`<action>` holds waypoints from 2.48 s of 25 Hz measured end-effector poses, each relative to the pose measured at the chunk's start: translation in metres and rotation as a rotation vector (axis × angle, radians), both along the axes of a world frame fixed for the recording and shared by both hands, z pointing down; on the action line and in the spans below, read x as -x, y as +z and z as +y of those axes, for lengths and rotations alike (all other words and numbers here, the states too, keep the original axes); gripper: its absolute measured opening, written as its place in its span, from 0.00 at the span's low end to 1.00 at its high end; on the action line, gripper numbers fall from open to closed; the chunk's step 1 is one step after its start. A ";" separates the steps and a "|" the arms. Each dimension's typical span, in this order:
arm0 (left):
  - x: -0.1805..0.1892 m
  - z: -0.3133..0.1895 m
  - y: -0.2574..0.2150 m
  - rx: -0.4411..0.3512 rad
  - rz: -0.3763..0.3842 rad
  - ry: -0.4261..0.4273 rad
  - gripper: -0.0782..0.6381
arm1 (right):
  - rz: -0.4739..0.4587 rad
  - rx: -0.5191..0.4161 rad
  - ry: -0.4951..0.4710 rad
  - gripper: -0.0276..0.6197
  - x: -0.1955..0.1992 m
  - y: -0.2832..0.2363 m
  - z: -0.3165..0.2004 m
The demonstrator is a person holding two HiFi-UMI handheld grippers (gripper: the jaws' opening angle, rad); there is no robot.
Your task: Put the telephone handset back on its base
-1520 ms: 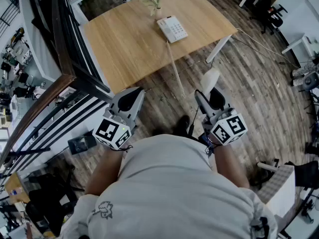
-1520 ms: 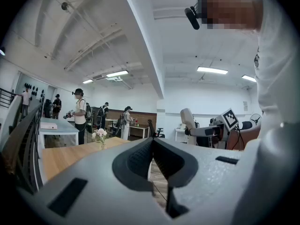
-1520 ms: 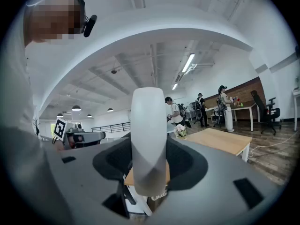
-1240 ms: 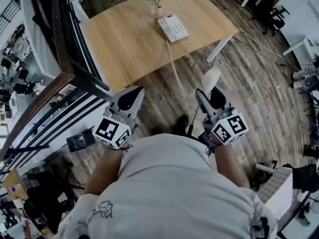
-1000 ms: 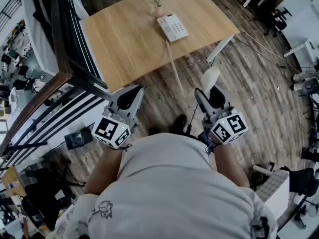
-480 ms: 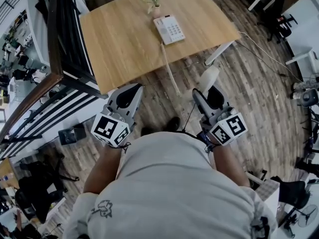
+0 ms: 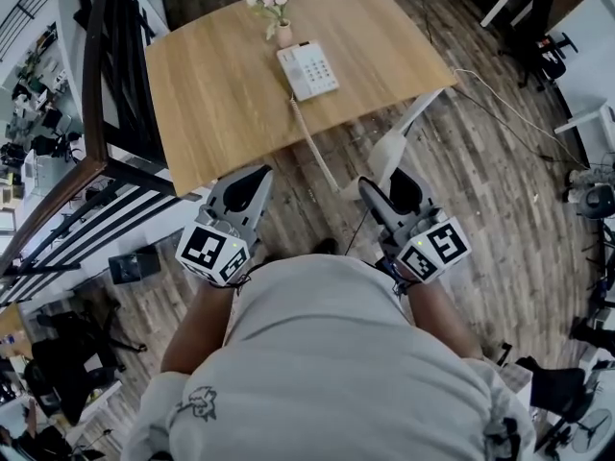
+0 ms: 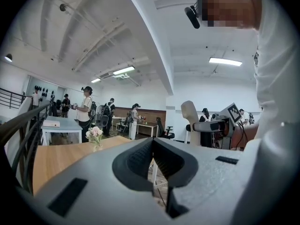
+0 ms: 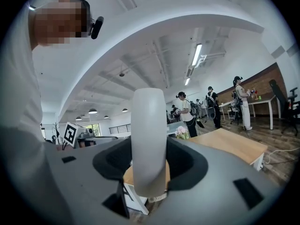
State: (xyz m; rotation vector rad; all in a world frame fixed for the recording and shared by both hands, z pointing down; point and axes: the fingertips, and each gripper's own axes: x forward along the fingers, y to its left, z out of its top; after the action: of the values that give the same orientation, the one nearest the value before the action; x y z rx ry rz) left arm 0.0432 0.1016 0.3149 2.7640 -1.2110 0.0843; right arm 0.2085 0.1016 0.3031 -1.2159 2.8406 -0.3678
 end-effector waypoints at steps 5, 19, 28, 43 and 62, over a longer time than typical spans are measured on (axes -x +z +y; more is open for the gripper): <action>-0.027 -0.007 -0.005 -0.016 -0.017 -0.002 0.12 | -0.004 0.003 -0.025 0.39 -0.023 0.002 -0.006; -0.066 -0.040 0.004 -0.004 -0.057 0.052 0.12 | -0.042 0.023 0.016 0.39 -0.054 0.008 -0.032; -0.058 -0.084 0.007 0.000 -0.031 0.098 0.12 | -0.027 0.045 0.064 0.39 -0.049 0.010 -0.066; 0.039 -0.189 0.010 0.014 0.013 0.144 0.12 | 0.033 0.113 0.117 0.39 0.042 0.021 -0.169; 0.140 -0.245 0.037 0.087 0.082 0.126 0.12 | 0.100 0.185 0.160 0.39 0.116 0.041 -0.235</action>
State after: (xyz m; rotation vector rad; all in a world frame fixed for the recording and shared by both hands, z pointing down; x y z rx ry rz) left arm -0.0963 -0.1435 0.3519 2.7372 -0.9889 0.0346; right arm 0.0921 -0.1334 0.3443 -1.5244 2.8166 -0.5892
